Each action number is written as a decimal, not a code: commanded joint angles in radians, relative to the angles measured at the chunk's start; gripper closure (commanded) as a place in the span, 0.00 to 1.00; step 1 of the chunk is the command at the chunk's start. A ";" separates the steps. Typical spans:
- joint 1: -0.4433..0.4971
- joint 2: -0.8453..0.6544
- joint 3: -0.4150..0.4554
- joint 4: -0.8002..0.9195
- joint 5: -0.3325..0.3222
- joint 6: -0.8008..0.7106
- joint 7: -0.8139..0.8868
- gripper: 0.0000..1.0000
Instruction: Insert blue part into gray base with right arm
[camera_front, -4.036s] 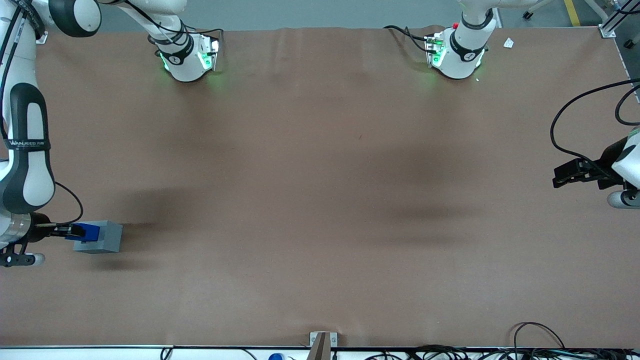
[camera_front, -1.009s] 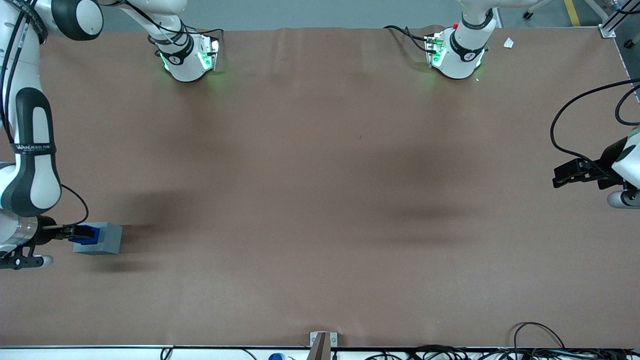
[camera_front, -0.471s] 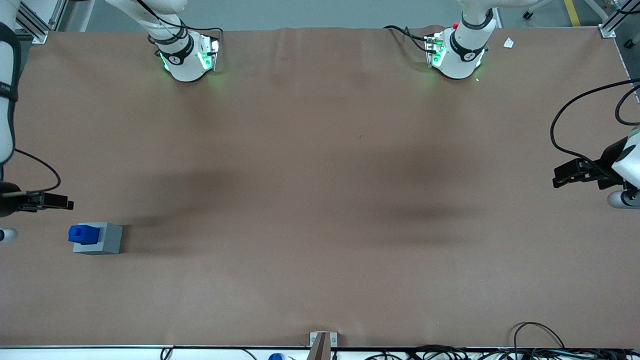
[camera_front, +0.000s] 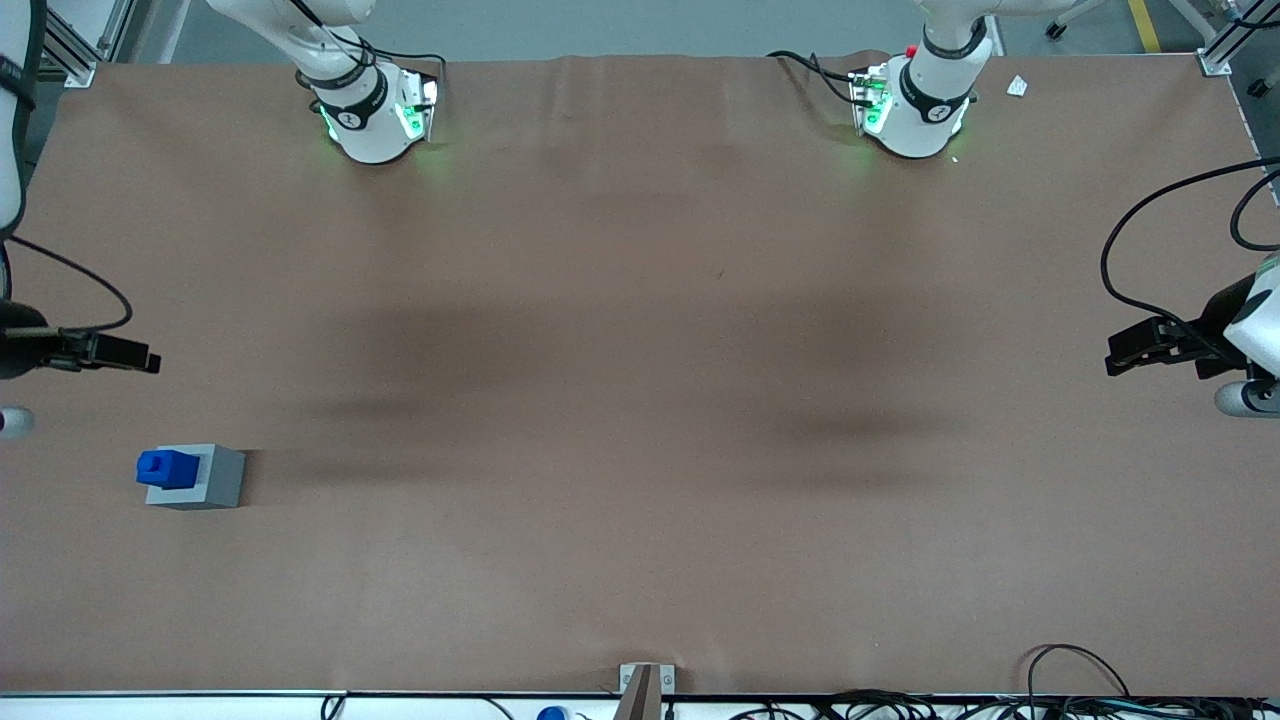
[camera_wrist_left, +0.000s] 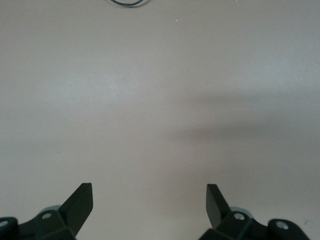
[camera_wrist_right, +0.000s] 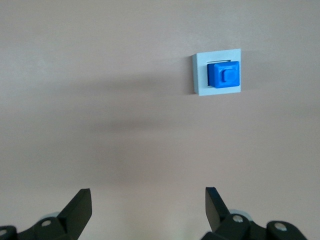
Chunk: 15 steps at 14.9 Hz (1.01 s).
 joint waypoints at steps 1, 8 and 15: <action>0.038 -0.165 -0.002 -0.174 0.008 0.033 0.053 0.00; 0.116 -0.414 -0.001 -0.340 -0.009 0.030 0.071 0.00; 0.108 -0.516 -0.004 -0.411 -0.009 0.027 0.061 0.00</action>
